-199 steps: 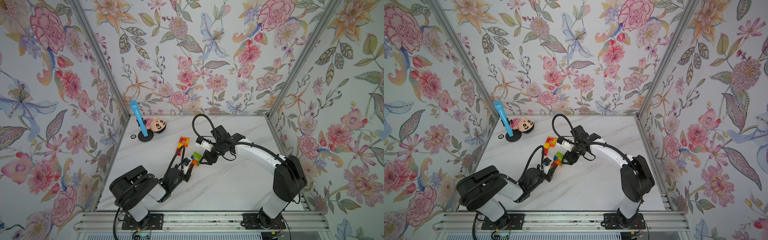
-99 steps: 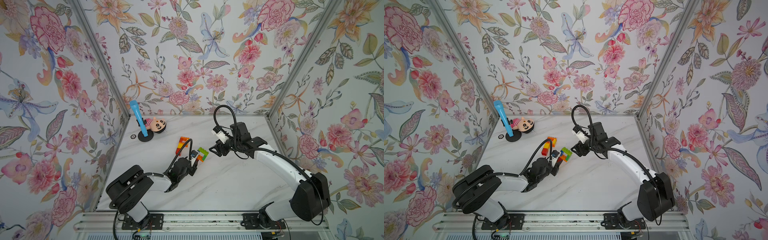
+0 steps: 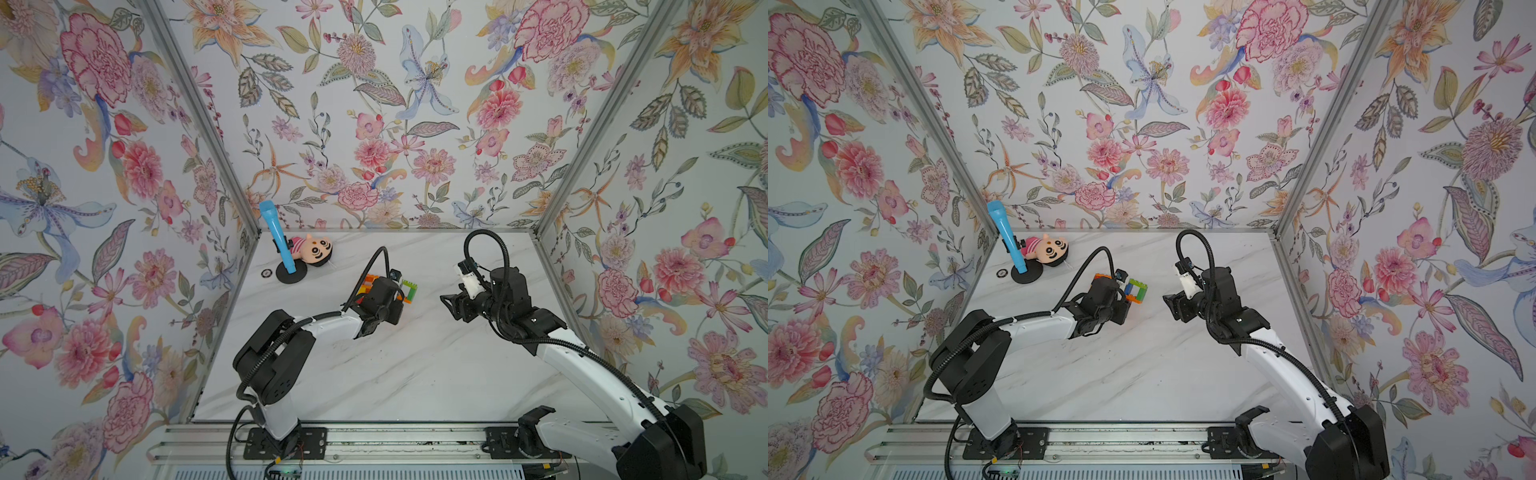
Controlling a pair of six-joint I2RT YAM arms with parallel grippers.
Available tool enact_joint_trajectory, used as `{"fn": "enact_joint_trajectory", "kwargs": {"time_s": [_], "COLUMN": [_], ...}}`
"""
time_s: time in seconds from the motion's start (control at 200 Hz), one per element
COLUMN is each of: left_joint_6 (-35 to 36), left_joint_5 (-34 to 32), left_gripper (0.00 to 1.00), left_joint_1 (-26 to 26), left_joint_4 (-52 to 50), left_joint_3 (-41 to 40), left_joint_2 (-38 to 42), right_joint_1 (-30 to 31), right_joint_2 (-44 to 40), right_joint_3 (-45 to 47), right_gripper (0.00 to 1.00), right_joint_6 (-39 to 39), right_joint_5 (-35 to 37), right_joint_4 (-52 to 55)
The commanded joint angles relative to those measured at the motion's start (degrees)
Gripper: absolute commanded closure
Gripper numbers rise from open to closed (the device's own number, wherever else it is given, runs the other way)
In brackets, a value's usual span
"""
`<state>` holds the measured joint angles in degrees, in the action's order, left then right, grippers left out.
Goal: Assemble the letter p with lego
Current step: Place the lego brick at the center of the board.
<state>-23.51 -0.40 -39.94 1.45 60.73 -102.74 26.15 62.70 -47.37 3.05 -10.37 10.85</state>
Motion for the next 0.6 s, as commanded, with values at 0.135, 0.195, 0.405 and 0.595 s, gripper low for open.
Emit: {"fn": "enact_joint_trajectory", "kwargs": {"time_s": [0.135,0.195,0.405,0.595], "left_joint_6": [-5.22,-4.58,-5.34,-5.64], "left_joint_5": [0.56,-0.54,0.16,1.55], "left_gripper": [0.64,0.64,0.61,0.55], "left_joint_1": [1.98,2.16,3.47,4.16], "left_joint_4": [-20.17,-23.26,-29.33,-30.37], "left_joint_3": [14.73,17.59,22.5,23.99], "left_joint_2": [-9.71,-12.04,-16.31,-17.86], "right_joint_1": [-0.84,-0.87,-0.93,-1.23], "right_joint_2": [-5.48,-6.24,-8.05,-9.02], "right_joint_3": [6.09,6.83,8.6,9.14], "right_gripper": [0.27,0.27,0.26,0.25], "right_joint_6": [-2.95,-3.05,-3.31,-3.4], "right_joint_5": [3.18,3.29,3.12,2.84], "right_joint_4": [-4.7,-4.97,-6.41,-7.19]}}
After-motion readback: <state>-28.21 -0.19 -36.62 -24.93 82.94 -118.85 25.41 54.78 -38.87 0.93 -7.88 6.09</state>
